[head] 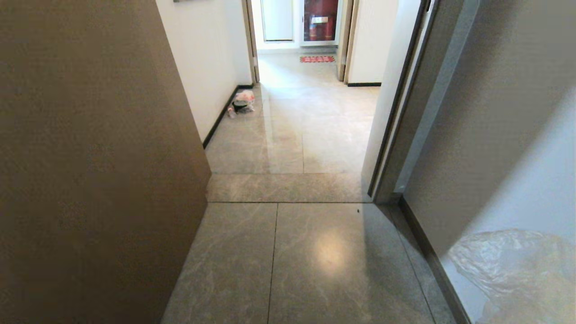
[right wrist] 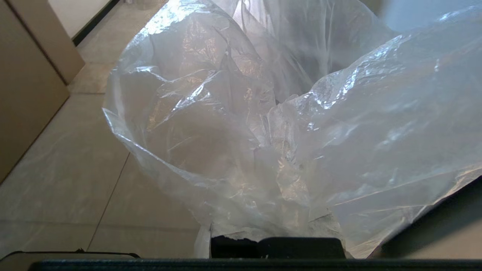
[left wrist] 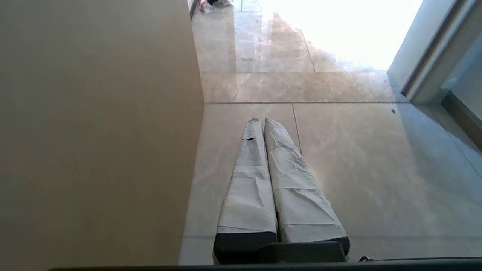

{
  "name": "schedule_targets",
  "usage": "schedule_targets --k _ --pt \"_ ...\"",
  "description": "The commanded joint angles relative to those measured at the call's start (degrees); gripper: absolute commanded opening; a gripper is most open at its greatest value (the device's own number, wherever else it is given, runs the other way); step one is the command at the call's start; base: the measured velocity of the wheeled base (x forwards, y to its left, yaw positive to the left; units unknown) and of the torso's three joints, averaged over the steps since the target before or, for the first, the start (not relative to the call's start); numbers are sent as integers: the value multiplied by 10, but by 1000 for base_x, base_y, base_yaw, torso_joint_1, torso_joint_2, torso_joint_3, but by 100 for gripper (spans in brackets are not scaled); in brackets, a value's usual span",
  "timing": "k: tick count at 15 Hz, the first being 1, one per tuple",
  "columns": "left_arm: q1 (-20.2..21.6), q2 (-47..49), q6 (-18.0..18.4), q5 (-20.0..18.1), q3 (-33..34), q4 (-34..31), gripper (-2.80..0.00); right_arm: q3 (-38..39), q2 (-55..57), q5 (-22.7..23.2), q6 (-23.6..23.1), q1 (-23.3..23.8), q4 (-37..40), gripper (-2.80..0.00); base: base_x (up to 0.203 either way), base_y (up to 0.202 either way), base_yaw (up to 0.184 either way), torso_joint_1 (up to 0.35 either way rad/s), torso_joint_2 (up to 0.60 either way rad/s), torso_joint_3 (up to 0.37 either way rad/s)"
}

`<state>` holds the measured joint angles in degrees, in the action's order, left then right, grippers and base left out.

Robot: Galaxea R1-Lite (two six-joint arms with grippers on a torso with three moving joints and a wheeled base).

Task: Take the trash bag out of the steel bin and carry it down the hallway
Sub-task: Put the trash bag at the door

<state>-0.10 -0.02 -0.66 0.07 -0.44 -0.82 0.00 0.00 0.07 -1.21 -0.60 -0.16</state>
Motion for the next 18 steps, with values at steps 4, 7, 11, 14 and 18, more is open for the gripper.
schedule_targets --k 4,7,11,14,18 --pt "0 0 0 0 0 0 -280 1 1 0 0 0 0 -280 192 0 0 3 3 1" --pt "0 0 0 0 0 0 -280 1 1 0 0 0 0 -280 192 0 0 4 6 1" --pt "0 0 0 0 0 0 -280 1 1 0 0 0 0 -280 192 0 1 0 2 3" --pt "0 0 0 0 0 0 -280 1 1 0 0 0 0 -280 191 0 -1 3 3 3" --pt "0 0 0 0 0 0 -280 1 1 0 0 0 0 -280 191 0 2 5 0 2"
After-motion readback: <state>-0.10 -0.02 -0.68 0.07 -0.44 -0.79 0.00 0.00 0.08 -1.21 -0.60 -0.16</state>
